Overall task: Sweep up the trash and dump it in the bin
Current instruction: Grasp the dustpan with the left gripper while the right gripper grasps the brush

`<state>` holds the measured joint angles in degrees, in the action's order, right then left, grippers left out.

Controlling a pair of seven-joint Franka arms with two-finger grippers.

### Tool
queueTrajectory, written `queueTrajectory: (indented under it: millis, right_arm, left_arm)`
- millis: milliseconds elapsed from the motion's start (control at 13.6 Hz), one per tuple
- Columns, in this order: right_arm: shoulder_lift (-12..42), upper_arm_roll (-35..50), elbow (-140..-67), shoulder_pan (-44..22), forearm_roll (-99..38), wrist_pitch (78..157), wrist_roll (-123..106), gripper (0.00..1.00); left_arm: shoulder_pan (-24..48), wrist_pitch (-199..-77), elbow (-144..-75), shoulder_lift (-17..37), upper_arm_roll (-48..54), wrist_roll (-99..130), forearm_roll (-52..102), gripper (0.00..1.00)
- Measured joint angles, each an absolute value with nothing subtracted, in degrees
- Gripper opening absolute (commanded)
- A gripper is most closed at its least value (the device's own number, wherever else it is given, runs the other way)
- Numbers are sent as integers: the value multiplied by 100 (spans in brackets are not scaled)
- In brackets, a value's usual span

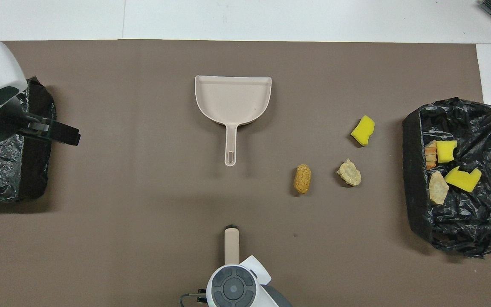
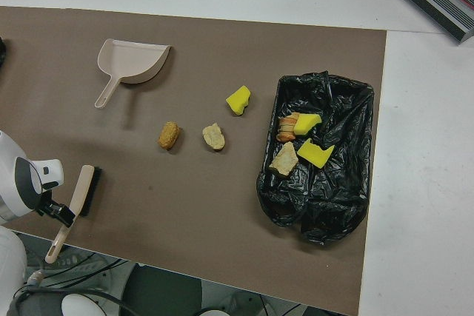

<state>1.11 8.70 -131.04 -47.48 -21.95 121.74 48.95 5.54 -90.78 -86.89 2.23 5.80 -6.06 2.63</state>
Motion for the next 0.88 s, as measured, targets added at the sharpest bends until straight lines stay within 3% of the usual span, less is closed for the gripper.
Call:
queueTrajectory:
  millis: [73,220,367,440,880]
  right_arm:
    - [99,869,-13154,-4748,-2196,12174,4826,68]
    - [41,867,-13232,-4748,-2213,12175,4748,42]
    - [-16,867,-13264,-4772,-2221,12174,4725,4]
    - [-35,868,-13276,-4789,-2224,12174,4724,0]
    - [-48,867,-13288,-4808,-2229,12173,4723,0]
  left_arm:
    - [555,-9249,-8825,233,695,-606,264,100]
    - [560,-9659,-9173,253,1007,-486,264,100]
    - [567,-10058,-9511,280,1377,-229,264,100]
    - [568,-10259,-9663,304,1562,-65,264,100]
    - [643,-11687,-10311,921,2525,1186,259,100]
